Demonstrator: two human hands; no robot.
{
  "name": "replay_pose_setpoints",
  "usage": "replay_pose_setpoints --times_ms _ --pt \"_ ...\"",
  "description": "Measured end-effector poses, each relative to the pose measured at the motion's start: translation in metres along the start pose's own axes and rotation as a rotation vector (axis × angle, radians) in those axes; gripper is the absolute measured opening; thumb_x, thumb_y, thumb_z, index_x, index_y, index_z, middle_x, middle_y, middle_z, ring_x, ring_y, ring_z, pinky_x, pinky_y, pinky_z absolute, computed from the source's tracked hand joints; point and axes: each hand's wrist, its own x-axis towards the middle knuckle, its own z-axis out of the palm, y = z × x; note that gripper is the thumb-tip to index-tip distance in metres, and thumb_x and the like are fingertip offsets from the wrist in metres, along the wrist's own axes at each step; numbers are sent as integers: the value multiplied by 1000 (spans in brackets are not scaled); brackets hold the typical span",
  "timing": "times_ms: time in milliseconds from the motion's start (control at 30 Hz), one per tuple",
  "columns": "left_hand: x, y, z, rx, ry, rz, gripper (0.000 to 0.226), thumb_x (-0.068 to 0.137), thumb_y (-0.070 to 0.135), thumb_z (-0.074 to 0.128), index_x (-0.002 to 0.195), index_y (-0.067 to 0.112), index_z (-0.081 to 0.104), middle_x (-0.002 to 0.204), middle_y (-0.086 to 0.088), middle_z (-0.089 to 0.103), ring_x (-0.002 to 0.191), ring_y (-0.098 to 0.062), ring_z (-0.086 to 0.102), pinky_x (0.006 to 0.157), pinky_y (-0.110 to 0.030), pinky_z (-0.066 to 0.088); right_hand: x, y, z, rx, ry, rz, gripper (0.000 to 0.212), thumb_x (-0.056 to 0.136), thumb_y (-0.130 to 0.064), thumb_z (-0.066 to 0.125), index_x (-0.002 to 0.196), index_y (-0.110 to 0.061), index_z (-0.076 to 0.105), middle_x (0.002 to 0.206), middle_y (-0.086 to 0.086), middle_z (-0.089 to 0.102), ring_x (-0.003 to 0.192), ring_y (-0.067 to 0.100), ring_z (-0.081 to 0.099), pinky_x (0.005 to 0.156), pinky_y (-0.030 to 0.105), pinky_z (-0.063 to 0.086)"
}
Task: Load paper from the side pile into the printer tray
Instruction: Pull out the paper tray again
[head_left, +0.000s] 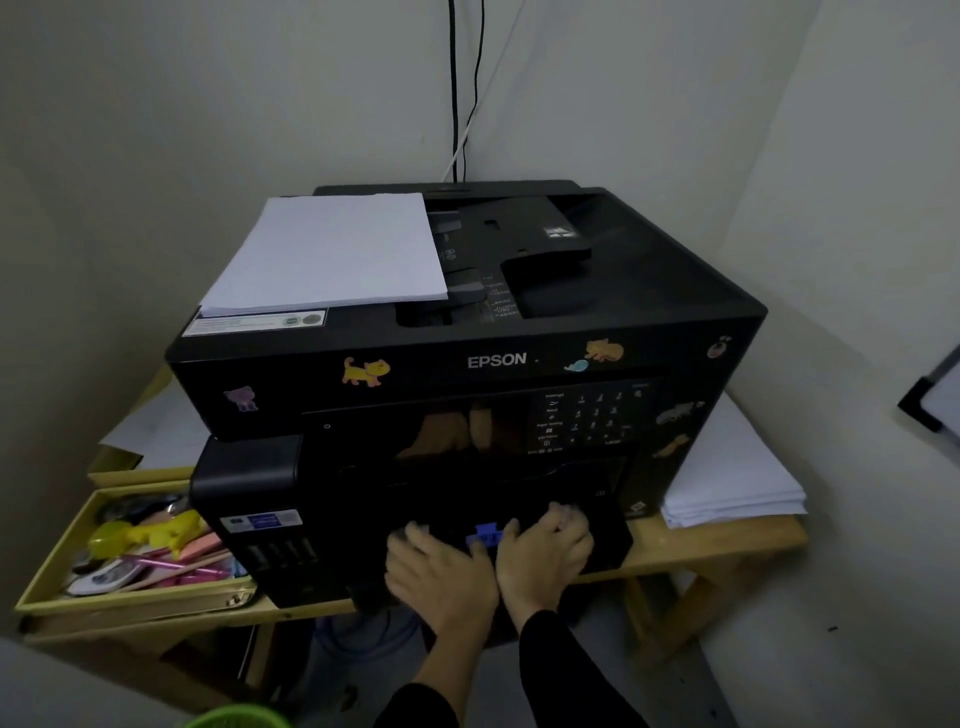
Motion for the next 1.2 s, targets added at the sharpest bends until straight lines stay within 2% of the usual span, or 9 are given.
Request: replay_pose_setpoints --times_ms 100,167,267,367,467,600,733,833,1200 --pt "13 -2 4 108 -93 260 45 95 42 41 126 10 49 132 -7 48 124 -23 42 104 -32 32 8 9 5 -172 -114 -232 45 95 -38 41 125 -7 54 140 10 42 134 27 29 115 37 22" --pt "23 -10 5 140 -144 390 44 98 41 33 127 12 49 133 -5 51 124 -21 44 104 -29 34 13 17 7 -261 -176 -333 50 97 -42 32 127 -7 53 142 9 43 139 25 25 119 37 13" --pt "33 -28 7 292 -222 430 64 98 52 20 146 10 28 152 -8 32 143 -23 24 119 -33 15 16 27 8 -311 -231 -388 61 98 -48 20 136 -9 47 151 9 36 145 22 15 120 37 1" --pt "34 -39 9 405 -214 469 72 96 58 11 151 13 16 159 -5 19 148 -20 8 121 -37 -1 16 29 8 -310 -248 -405 61 98 -47 17 140 -10 42 154 8 32 147 21 11 120 37 -2" --pt "33 -40 9 414 -226 467 71 95 59 10 150 16 22 159 -3 20 148 -19 7 120 -40 -3 15 33 4 -306 -267 -412 57 99 -43 18 137 -12 45 152 6 36 147 20 10 120 36 -2" --pt "20 -49 7 447 -203 486 67 95 58 13 145 17 33 153 -5 33 144 -22 20 120 -40 8 3 44 -3 -317 -276 -442 56 99 -43 19 138 -10 43 146 8 43 146 21 14 120 36 0" --pt "14 -59 1 431 -248 504 68 96 57 14 149 15 23 156 -4 26 147 -22 14 120 -40 7 0 53 -10 -323 -353 -479 60 99 -45 18 144 -9 33 151 9 36 147 22 12 120 36 1" --pt "10 -62 -6 441 -328 509 68 96 58 18 149 15 23 156 -4 26 147 -24 12 120 -40 9 1 58 -20 -359 -427 -494 59 99 -47 19 137 -9 42 146 9 41 144 25 20 120 39 6" --pt "-51 -97 -12 438 -309 481 68 96 57 18 150 17 20 156 -4 24 148 -24 8 120 -41 5 -48 107 -38 -357 -339 -568 57 98 -47 19 129 -10 49 137 9 50 138 25 31 119 39 10"
